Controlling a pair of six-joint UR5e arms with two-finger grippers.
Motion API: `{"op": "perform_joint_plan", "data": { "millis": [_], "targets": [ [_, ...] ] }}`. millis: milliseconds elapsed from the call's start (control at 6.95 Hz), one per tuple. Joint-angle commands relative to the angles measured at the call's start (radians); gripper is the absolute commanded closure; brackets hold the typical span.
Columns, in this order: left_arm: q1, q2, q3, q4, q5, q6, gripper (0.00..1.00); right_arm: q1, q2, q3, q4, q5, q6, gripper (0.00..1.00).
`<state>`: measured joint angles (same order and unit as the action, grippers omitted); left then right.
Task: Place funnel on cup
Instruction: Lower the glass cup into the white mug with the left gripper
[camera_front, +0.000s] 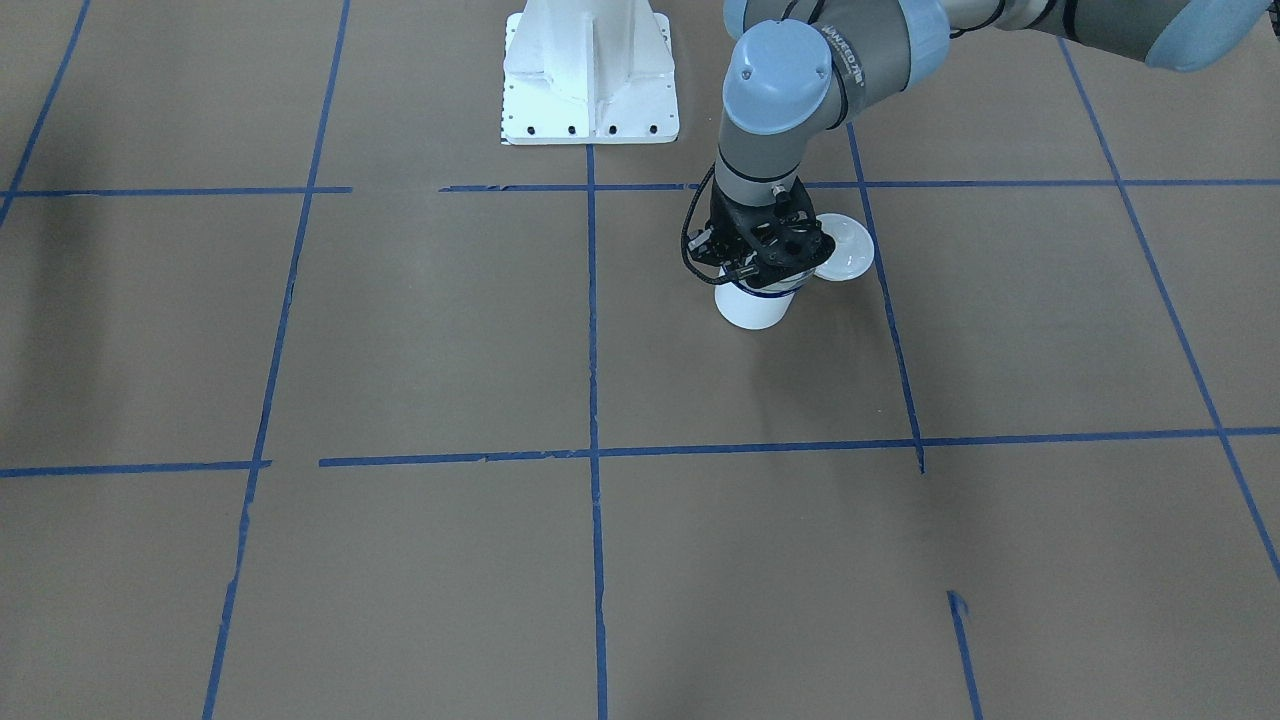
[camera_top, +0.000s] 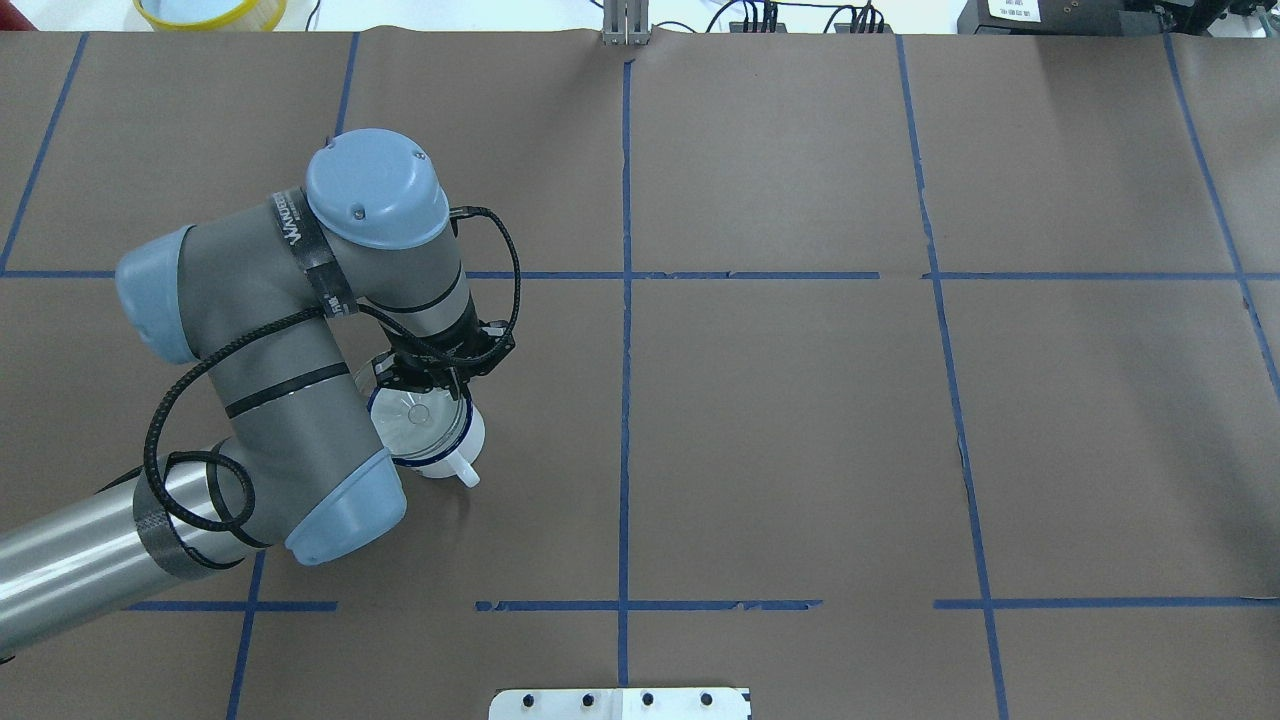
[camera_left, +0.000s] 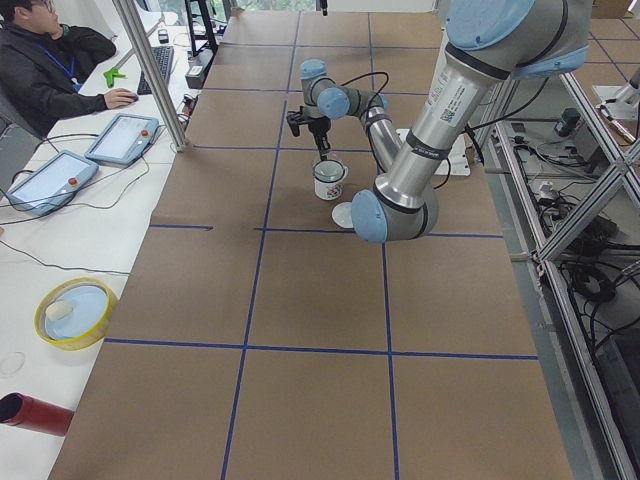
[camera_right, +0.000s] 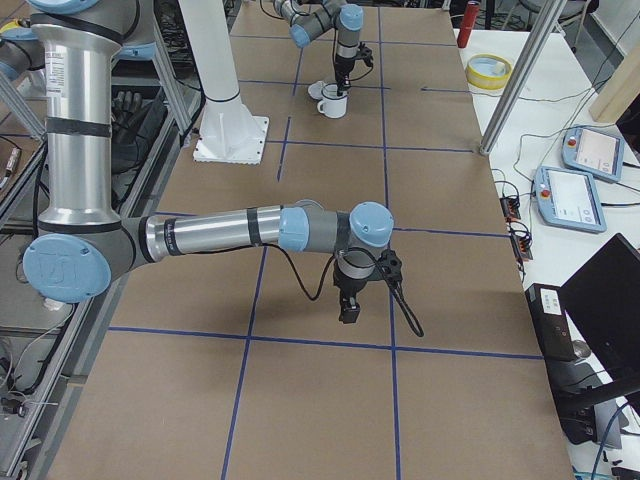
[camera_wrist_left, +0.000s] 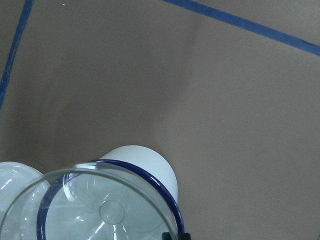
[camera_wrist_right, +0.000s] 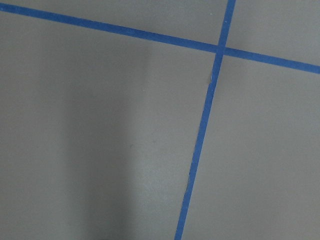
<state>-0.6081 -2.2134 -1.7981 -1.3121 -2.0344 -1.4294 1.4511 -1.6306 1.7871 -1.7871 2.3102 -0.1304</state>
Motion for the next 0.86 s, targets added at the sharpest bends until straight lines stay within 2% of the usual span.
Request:
{"op": "perform_joint_plan", "data": {
  "millis": [0,144,288,432,575,719],
  "targets": [
    [0.008,0.014,0.0,-0.036,-0.001,0.001,0.9,0.0,0.0,0.0,0.0,0.0,0.0,0.0],
    [0.011,0.018,0.0,-0.039,-0.001,0.001,0.87,0.0,0.0,0.0,0.0,0.0,0.0,0.0],
    [0.011,0.018,0.0,-0.041,-0.001,0.001,0.8,0.0,0.001,0.0,0.0,0.0,0.0,0.0],
    [0.011,0.017,0.0,-0.041,-0.001,0.001,0.67,0.0,0.0,0.0,0.0,0.0,0.0,0.0],
    [0.011,0.017,-0.003,-0.039,-0.001,0.001,0.48,0.0,0.0,0.0,0.0,0.0,0.0,0.0],
    [0.011,0.018,-0.012,-0.036,0.0,0.001,0.02,0.0,0.0,0.0,0.0,0.0,0.0,0.0]
  ]
}}
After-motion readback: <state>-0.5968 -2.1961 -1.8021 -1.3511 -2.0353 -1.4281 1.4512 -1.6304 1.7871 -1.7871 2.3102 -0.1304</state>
